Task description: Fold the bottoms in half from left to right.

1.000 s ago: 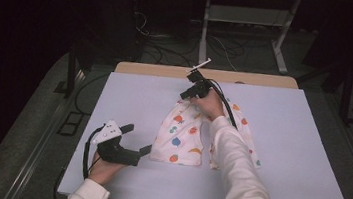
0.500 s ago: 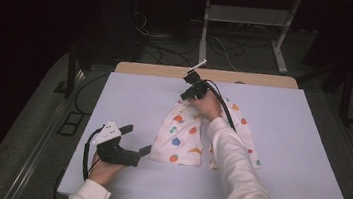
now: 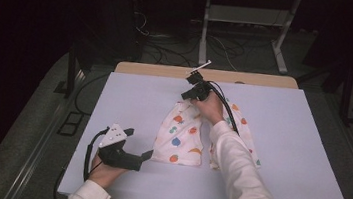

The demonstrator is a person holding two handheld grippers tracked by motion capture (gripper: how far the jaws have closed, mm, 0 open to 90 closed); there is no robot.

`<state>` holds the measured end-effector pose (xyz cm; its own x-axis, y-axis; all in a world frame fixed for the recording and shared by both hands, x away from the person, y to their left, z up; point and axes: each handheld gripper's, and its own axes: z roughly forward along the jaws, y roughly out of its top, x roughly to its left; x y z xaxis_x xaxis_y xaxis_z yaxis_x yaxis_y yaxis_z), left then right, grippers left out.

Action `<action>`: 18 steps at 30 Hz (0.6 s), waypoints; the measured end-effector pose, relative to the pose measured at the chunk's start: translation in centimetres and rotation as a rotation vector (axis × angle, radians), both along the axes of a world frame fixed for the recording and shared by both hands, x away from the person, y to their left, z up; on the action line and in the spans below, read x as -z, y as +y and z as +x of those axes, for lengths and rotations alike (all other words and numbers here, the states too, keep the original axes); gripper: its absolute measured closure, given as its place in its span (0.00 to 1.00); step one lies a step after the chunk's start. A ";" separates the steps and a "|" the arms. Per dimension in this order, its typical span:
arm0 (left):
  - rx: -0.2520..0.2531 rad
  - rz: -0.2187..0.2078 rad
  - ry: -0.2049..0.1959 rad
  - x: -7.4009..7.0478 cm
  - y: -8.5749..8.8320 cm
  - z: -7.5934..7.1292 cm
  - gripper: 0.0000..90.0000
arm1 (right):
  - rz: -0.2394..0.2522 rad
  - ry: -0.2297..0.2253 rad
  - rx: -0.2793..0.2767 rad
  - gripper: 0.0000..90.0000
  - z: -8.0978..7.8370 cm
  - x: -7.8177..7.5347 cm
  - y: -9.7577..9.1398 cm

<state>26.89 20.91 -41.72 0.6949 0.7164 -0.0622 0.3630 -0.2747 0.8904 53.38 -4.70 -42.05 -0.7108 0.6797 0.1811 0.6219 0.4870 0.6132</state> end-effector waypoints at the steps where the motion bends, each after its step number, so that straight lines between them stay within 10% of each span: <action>1: 0.005 0.000 0.016 0.0 0.0 0.0 0.00 | 0.004 -0.004 0.002 0.98 -0.1 0.0 -0.1; 18: -0.002 0.047 0.096 -1.6 0.4 2.3 0.01 | 0.048 -0.048 -0.004 0.98 -1.3 -0.6 -0.9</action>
